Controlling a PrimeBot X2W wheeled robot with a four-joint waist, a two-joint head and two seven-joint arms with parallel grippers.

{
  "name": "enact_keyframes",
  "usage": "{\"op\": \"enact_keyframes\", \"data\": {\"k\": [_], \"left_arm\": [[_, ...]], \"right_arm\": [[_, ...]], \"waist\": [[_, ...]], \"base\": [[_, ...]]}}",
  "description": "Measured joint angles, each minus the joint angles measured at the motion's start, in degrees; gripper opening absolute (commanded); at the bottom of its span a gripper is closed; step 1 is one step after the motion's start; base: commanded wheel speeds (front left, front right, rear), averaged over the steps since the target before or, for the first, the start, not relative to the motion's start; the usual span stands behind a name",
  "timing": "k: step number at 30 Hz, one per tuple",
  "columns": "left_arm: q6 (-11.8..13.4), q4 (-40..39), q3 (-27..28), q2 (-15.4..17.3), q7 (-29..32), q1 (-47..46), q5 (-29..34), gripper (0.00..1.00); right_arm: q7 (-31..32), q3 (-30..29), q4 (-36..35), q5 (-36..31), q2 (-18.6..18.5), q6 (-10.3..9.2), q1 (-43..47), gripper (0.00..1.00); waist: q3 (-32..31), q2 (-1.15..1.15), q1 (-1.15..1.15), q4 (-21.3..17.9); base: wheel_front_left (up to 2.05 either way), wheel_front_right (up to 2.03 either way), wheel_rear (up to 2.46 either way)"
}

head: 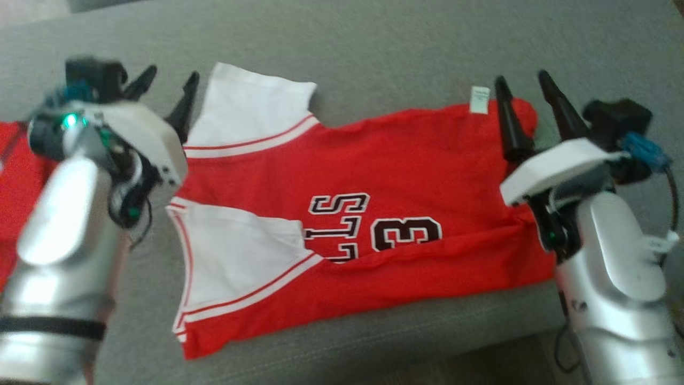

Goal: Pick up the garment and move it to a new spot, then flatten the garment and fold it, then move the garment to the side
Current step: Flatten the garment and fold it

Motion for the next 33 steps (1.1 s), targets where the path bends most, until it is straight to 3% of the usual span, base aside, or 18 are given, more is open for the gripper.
{"op": "enact_keyframes", "data": {"k": [8,12,22,23,24,28,33], "left_arm": [[-0.37,4.56,-12.4,8.34,13.33,-11.5,-11.54,1.0],[-0.37,7.32,-16.66,11.8,14.85,-15.0,-12.07,1.0],[-0.4,13.15,-21.97,13.1,14.35,-18.87,-13.27,1.0],[-0.41,13.35,-22.47,13.1,14.13,-19.04,-13.76,0.73],[-0.4,13.35,-23.05,13.11,14.08,-19.32,-14.52,0.0],[-0.43,12.89,-25.91,12.8,13.72,-20.37,-17.35,0.0],[-0.43,12.16,-27.5,12.37,8.24,-20.43,-18.81,0.0]], "right_arm": [[-0.25,4.35,2.91,0.24,0.35,0.0,-6.38,1.0],[-1.2,5.59,3.48,0.79,0.62,0.0,-7.63,1.0],[-1.9,7.25,3.53,2.42,0.91,0.0,-8.14,1.0],[-1.89,7.22,3.58,2.44,0.91,0.0,-8.14,1.0],[-1.89,7.17,3.76,2.44,0.91,0.0,-8.15,1.0],[-1.44,5.81,4.89,2.45,0.97,0.0,-8.23,1.0],[1.98,3.63,8.03,2.9,0.29,0.0,-10.14,1.0]], "waist": [[5.29,0.0,0.0,-5.71],[7.68,0.0,-0.01,-7.75],[11.27,0.0,-0.01,-11.35],[11.49,0.0,-0.01,-11.56],[11.65,0.0,-0.01,-11.7],[11.74,0.0,-0.01,-11.02],[11.22,0.0,-0.01,-8.19]], "base": [[0.0,0.0,0.0],[0.0,0.0,0.0],[0.0,0.0,0.0],[0.0,0.0,0.0],[0.0,0.0,0.0],[0.0,0.0,0.0],[0.0,0.0,0.0]]}}
